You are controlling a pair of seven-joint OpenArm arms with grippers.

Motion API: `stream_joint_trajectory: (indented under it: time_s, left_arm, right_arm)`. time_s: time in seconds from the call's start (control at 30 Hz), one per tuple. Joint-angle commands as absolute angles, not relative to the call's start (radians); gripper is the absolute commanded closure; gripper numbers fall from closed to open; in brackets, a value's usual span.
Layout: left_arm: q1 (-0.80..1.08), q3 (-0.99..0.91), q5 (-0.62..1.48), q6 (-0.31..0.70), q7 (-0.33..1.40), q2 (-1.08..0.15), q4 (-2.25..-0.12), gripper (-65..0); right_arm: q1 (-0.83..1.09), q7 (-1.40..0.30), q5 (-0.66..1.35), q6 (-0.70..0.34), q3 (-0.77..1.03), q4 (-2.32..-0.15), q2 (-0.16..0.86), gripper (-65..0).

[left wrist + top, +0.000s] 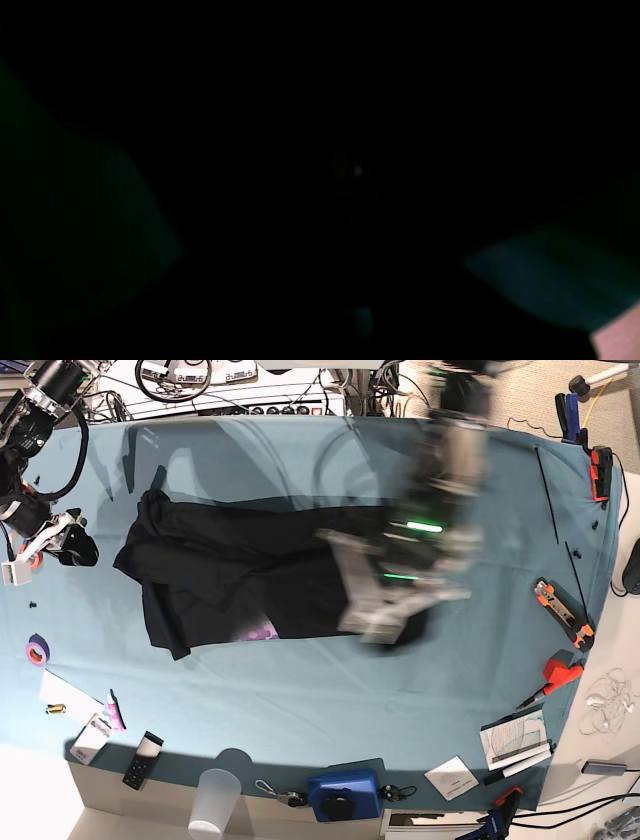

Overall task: Layout the t-shirt on the table in an organized manner, then fold the t-shirt properly
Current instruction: 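Grasp the folded shirt end with the left gripper and fold it inward, then press the folded section down with the left gripper and move the right gripper in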

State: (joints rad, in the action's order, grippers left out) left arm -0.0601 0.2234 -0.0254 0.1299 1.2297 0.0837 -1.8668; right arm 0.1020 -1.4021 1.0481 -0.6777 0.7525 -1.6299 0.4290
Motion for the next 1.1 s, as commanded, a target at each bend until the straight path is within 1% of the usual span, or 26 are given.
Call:
stream_joint_trajectory:
  time_s: [0.0,0.1,0.17,0.3,0.33,0.4,0.43,0.47,0.5,0.6,0.73,0.8,0.93,1.07]
  left_arm:
    - [-0.081,0.236,-0.055,0.127,1.21,0.111,-1.878,0.0]
    - [-0.081,0.26,-0.126,0.127,1.206,0.157,-1.861,0.0]
    - [-0.081,0.259,-0.139,0.127,1.204,0.157,-1.845,0.0]
    - [-0.078,0.259,-0.11,0.131,1.193,0.157,-1.829,0.0]
    - [-0.076,0.259,-0.083,0.131,1.174,0.157,-1.829,-4.8]
    - [-0.068,0.259,-0.019,0.128,1.14,0.157,-1.829,-20.7]
    - [-0.064,0.259,0.019,0.126,1.126,0.157,-1.829,-27.6]
    - [-0.064,0.259,0.062,0.127,1.121,0.157,-1.829,-32.7]
    - [-0.065,0.26,0.104,0.127,1.121,0.157,-1.829,-35.3]
    - [-0.072,0.26,0.205,0.131,1.127,0.157,-1.842,-35.4]
    - [-0.072,0.259,0.216,0.131,1.137,0.157,-1.892,-35.4]
    - [-0.067,0.259,0.16,0.131,1.156,0.157,-1.911,-34.9]
    - [-0.041,0.259,-0.031,0.129,1.197,0.157,-1.93,-34.3]
    - [-0.002,0.259,-0.075,0.112,1.196,0.157,-1.933,-34.3]
  right_arm:
    - [0.091,-1.38,1.072,-0.681,0.76,-1.645,0.454,-22.3]
    - [0.091,-1.38,1.073,-0.681,0.76,-1.645,0.454,-22.3]
    - [0.091,-1.38,1.072,-0.681,0.76,-1.645,0.454,-22.3]
    - [0.091,-1.38,1.072,-0.681,0.76,-1.645,0.454,-22.3]
    - [0.091,-1.38,1.072,-0.681,0.76,-1.645,0.454,-22.3]
    - [0.091,-1.38,1.072,-0.681,0.76,-1.645,0.454,-22.3]
    - [0.091,-1.38,1.072,-0.681,0.76,-1.645,0.454,-22.3]
    - [0.091,-1.38,1.072,-0.681,0.76,-1.645,0.454,-22.3]
    - [0.091,-1.38,1.072,-0.681,0.76,-1.645,0.454,-22.3]
    - [0.091,-1.379,1.073,-0.681,0.76,-1.645,0.454,-22.3]
    - [0.091,-1.363,1.073,-0.691,0.76,-1.645,0.455,-22.3]
    - [0.091,-1.361,1.073,-0.698,0.76,-1.645,0.457,-22.3]
    - [0.088,-1.362,1.074,-0.698,0.76,-1.645,0.48,-22.3]
    - [0.086,-1.36,1.084,-0.698,0.76,-1.646,0.521,-22.3]
